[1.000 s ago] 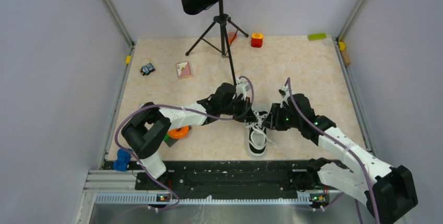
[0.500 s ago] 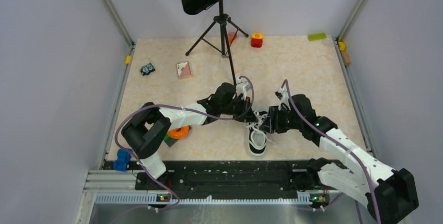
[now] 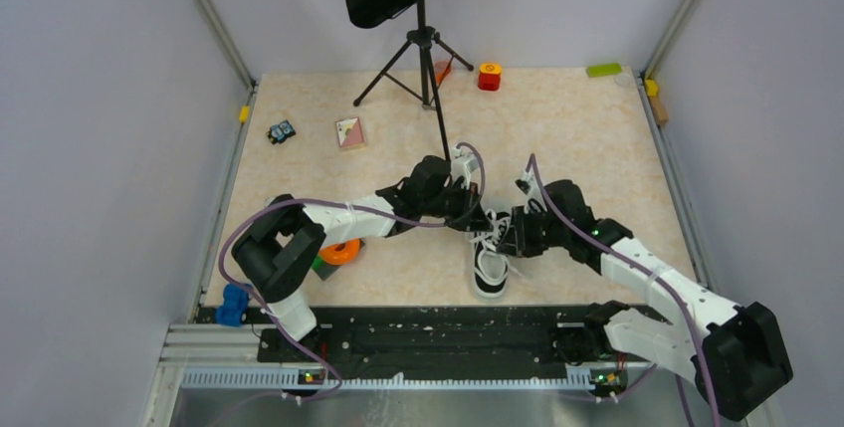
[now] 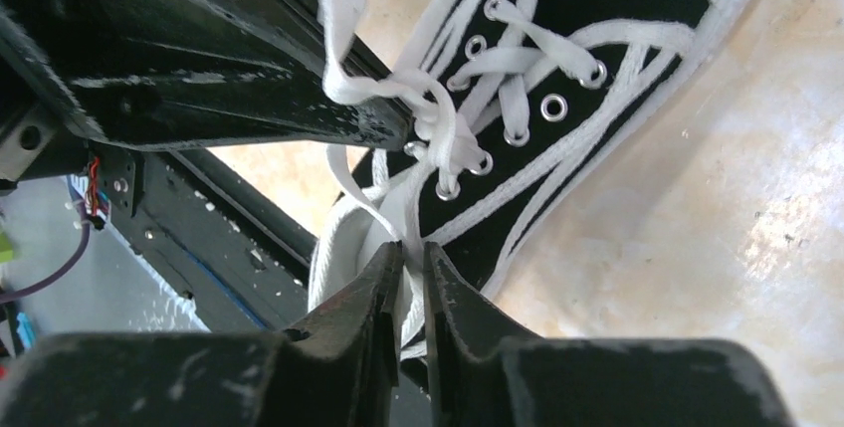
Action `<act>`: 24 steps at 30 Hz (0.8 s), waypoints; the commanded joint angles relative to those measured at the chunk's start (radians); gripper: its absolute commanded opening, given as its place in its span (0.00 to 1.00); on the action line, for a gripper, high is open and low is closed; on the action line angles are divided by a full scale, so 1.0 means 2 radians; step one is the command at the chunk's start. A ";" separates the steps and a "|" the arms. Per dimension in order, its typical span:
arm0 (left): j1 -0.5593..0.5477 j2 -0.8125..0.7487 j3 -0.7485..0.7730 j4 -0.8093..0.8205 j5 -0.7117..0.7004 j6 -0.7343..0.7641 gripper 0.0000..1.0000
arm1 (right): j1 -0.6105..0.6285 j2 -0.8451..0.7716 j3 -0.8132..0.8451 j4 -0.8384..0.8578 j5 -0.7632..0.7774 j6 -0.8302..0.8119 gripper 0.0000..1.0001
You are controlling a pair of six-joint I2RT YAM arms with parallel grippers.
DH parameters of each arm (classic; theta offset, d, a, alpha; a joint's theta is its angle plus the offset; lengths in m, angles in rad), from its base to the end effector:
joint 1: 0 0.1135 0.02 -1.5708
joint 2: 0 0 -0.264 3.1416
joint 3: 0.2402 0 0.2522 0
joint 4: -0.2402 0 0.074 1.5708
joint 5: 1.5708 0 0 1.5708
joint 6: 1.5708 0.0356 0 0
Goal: Tie the shoes
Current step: Cross the shoelace with the shoelace.
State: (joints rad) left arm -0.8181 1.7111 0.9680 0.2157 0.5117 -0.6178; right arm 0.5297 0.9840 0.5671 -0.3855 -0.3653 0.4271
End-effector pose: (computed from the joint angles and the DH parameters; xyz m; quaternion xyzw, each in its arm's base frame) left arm 0.2393 -0.2810 0.2005 0.2094 0.8219 -0.4824 0.2188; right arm 0.1633 0.1103 0.2119 -0.1147 0.9070 0.3192 0.2497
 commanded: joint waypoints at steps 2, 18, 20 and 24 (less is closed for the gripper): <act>0.001 0.002 0.017 0.012 0.004 0.006 0.00 | 0.006 -0.003 -0.005 0.020 -0.002 -0.004 0.00; 0.001 0.004 0.009 0.024 0.011 -0.002 0.00 | 0.006 -0.011 0.011 0.056 0.057 0.026 0.00; 0.001 0.003 0.009 0.023 0.010 -0.001 0.00 | 0.006 -0.004 0.013 0.070 0.059 0.033 0.00; 0.001 -0.001 0.005 0.020 0.008 0.001 0.00 | 0.006 0.004 0.014 0.097 0.057 0.046 0.00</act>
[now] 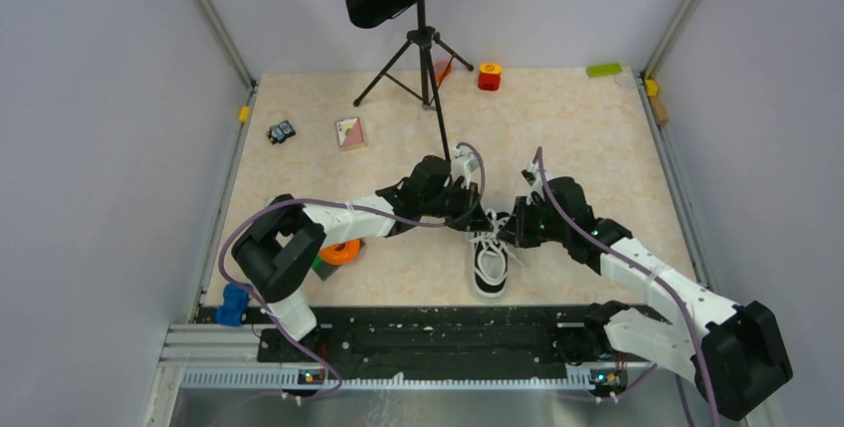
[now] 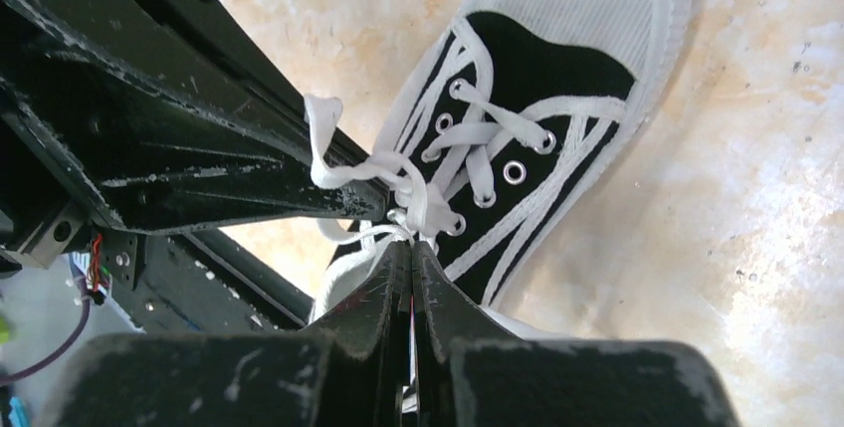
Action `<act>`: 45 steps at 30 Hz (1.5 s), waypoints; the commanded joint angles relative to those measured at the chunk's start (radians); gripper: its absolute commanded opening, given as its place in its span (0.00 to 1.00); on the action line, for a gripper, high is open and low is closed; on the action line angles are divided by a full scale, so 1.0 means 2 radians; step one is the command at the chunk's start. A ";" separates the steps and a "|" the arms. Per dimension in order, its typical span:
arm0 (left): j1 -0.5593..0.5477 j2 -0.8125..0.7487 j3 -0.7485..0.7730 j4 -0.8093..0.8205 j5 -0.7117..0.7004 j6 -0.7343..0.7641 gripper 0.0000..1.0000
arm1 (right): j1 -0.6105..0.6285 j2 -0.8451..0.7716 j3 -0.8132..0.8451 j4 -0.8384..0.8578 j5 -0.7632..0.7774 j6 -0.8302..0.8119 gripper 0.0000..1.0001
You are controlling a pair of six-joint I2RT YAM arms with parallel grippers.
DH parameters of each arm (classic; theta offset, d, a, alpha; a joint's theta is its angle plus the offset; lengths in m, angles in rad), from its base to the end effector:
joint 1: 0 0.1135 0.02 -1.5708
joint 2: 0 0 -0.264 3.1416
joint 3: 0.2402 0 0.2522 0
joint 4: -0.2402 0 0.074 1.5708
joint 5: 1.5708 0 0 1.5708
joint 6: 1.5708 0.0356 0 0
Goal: Tie the shoes
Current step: Cross the shoelace with the shoelace.
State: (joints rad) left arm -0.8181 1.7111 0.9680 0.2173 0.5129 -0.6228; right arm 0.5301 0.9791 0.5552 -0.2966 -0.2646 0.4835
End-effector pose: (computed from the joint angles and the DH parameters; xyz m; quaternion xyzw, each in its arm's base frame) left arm 0.2393 -0.2811 0.2006 0.2077 0.8219 -0.4837 0.2178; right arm 0.1697 0.1102 0.2151 -0.0754 0.9015 0.3035 0.2991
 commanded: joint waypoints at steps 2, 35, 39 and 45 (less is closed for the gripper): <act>0.000 -0.003 0.003 0.021 0.007 0.003 0.00 | 0.006 0.010 0.020 0.060 0.006 0.020 0.00; 0.001 -0.009 -0.009 0.045 0.037 0.002 0.00 | 0.006 0.052 0.018 0.094 0.035 0.017 0.23; 0.002 -0.012 -0.015 0.045 0.031 0.002 0.00 | 0.006 0.048 0.016 0.093 0.035 0.019 0.00; 0.004 -0.011 -0.018 0.040 0.022 0.002 0.00 | 0.006 0.033 0.007 0.088 0.039 0.023 0.00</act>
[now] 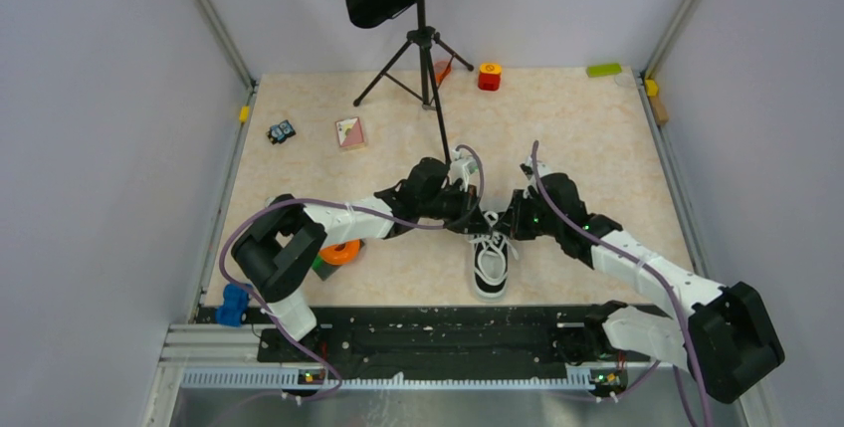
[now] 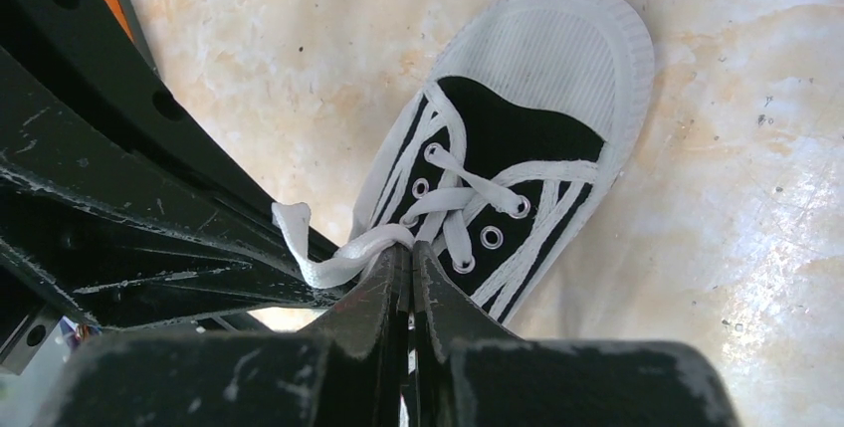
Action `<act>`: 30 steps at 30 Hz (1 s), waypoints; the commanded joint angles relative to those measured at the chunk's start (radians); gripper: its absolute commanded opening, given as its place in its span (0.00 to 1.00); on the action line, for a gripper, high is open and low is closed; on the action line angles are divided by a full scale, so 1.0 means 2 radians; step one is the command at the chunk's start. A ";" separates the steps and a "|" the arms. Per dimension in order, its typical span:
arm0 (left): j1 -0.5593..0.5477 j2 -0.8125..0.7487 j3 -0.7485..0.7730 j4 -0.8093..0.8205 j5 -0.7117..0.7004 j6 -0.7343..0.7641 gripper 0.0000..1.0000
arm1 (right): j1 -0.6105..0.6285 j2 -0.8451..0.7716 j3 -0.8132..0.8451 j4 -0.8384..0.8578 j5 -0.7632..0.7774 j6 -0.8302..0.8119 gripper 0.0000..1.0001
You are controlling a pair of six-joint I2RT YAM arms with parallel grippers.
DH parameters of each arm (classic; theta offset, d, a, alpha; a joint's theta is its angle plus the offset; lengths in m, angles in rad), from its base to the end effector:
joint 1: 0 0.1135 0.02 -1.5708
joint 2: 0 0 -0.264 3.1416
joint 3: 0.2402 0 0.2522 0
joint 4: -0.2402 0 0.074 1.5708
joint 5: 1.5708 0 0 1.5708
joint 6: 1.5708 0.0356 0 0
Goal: Tie the shoes
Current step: Cross the shoelace with the shoelace.
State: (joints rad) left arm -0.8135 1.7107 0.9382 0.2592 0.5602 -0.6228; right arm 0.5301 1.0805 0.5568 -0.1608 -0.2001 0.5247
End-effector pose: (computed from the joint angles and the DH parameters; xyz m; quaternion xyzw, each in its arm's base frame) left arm 0.2369 -0.2781 0.1958 0.2178 0.8127 -0.4987 0.2080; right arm 0.1881 0.1184 0.2070 -0.0452 0.8988 0.2927 0.3233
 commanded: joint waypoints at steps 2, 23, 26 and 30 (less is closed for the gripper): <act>0.002 -0.009 -0.004 0.014 -0.008 0.002 0.00 | 0.006 -0.026 0.004 0.017 0.009 0.005 0.00; 0.004 -0.001 0.000 0.032 0.001 -0.007 0.00 | 0.010 -0.040 -0.010 -0.015 0.068 0.035 0.00; 0.004 0.001 0.000 0.036 0.008 -0.007 0.00 | 0.012 -0.044 -0.022 0.004 0.072 0.055 0.00; 0.004 0.005 0.000 0.035 0.012 -0.005 0.00 | 0.017 -0.063 -0.032 0.014 0.079 0.072 0.00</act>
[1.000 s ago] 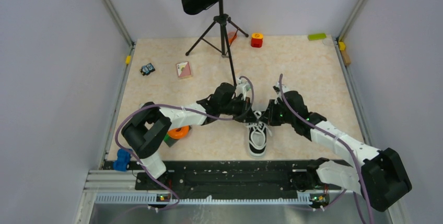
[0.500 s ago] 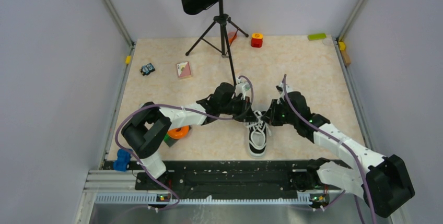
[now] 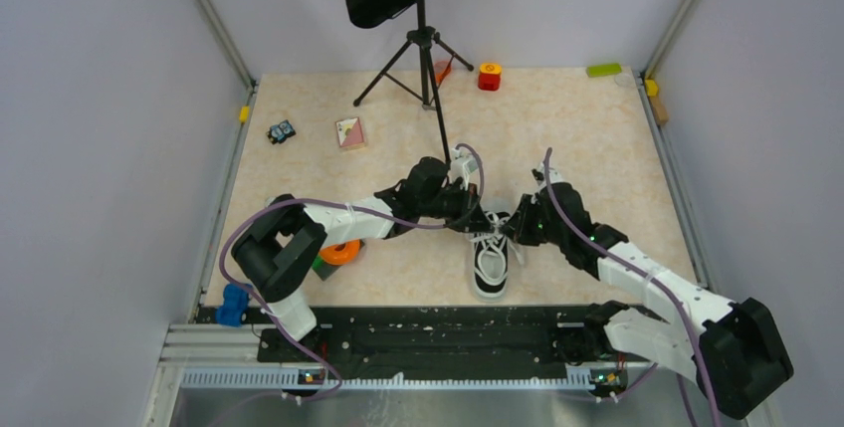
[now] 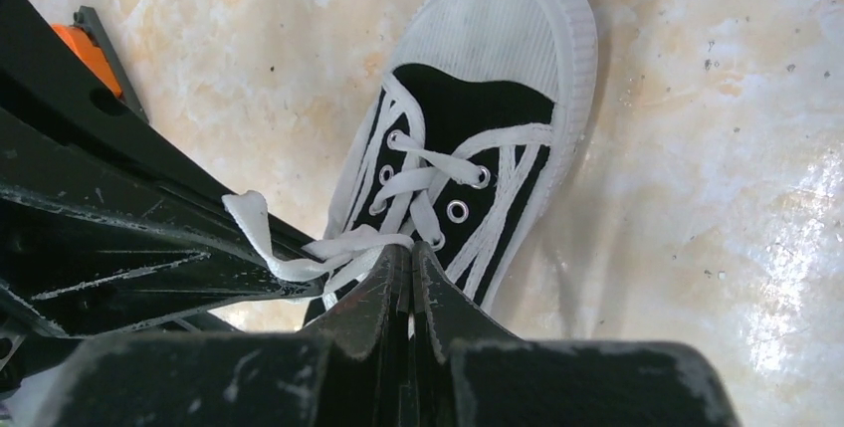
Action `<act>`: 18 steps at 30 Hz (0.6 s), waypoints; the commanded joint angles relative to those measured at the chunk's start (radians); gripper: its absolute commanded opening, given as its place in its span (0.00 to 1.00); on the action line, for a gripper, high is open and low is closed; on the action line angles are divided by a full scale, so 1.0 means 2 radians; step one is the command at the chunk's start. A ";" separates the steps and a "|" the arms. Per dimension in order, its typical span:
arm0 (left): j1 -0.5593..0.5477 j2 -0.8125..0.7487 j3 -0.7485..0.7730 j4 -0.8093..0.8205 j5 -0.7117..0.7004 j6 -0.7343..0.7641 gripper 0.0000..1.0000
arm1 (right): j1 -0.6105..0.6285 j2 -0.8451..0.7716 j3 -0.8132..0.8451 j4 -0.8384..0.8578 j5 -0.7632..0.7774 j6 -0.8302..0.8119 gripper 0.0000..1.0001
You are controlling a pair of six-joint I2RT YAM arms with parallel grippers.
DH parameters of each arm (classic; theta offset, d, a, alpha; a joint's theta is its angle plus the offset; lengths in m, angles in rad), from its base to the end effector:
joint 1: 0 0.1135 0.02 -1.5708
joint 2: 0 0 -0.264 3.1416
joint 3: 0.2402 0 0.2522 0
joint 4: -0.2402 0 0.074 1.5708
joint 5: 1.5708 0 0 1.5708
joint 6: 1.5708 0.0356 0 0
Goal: Tie the shoes
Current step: Cross the shoelace with the shoelace.
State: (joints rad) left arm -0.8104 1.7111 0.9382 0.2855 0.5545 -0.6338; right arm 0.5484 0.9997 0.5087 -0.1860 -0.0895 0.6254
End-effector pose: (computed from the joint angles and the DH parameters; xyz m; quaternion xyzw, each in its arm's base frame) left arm 0.2389 -0.2783 0.1980 0.2133 0.8085 -0.5038 0.2171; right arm 0.1749 0.1106 0.2044 0.0154 0.9010 0.2727 0.3372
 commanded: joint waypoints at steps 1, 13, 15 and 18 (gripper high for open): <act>0.003 0.005 0.000 0.023 0.017 0.000 0.00 | 0.008 -0.025 -0.009 0.025 0.023 0.022 0.00; 0.001 0.002 0.000 0.032 0.012 0.003 0.37 | 0.008 -0.053 -0.022 0.007 0.002 0.029 0.00; 0.002 0.002 0.004 0.026 0.010 0.010 0.41 | 0.008 -0.053 -0.021 0.004 0.002 0.027 0.00; 0.001 0.002 0.008 0.010 0.000 0.023 0.48 | 0.008 -0.051 -0.019 0.003 0.003 0.025 0.00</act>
State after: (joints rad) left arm -0.8104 1.7111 0.9379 0.3027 0.5678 -0.6250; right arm 0.5545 0.9112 0.4648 -0.1883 -0.0803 0.6746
